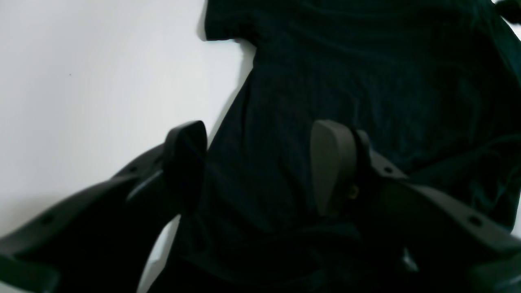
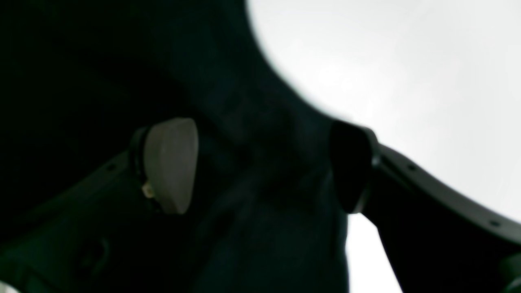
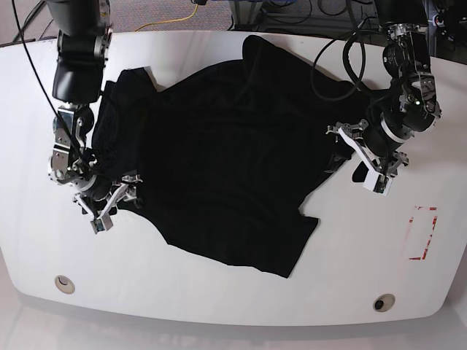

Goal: Layout the t-shirt on the table in an organized manner, then fold the t-shirt properly
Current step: 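Move the right and left grippers to opposite side edges of the shirt, then grasp the shirt edges with both grippers and pull them apart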

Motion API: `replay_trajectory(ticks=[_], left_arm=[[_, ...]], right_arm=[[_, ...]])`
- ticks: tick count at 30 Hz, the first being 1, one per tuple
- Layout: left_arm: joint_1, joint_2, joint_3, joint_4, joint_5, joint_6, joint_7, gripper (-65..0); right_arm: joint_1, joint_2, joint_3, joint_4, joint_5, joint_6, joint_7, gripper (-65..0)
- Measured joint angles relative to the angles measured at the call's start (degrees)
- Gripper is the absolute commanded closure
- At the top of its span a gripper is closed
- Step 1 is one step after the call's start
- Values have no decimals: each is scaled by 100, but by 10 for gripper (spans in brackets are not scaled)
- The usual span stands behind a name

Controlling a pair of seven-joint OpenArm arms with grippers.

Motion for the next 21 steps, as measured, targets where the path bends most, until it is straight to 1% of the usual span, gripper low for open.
replay_trajectory(ticks=[3, 10, 12, 18, 20, 21], left_arm=[[11, 0, 0, 0, 4, 0, 0, -428], [107, 0, 0, 0, 0, -2, -20, -429], [109, -2, 0, 0, 0, -2, -20, -429], [107, -15, -11, 0, 17, -2, -22, -429], [107, -15, -11, 0, 125, -2, -22, -429], [107, -15, -11, 0, 184, -2, -22, -429]], right_arm=[[264, 105, -4, -516, -15, -4, 136, -476], [619, 481, 4, -1810, -2, -7, 975, -476], [616, 546, 4, -2026, 11, -2, 1097, -476], [457, 599, 15, -2216, 59, 9, 1261, -476], [422, 586, 13, -2181, 59, 94, 1268, -476], [402, 570, 15, -2162, 63, 190, 1266, -472]])
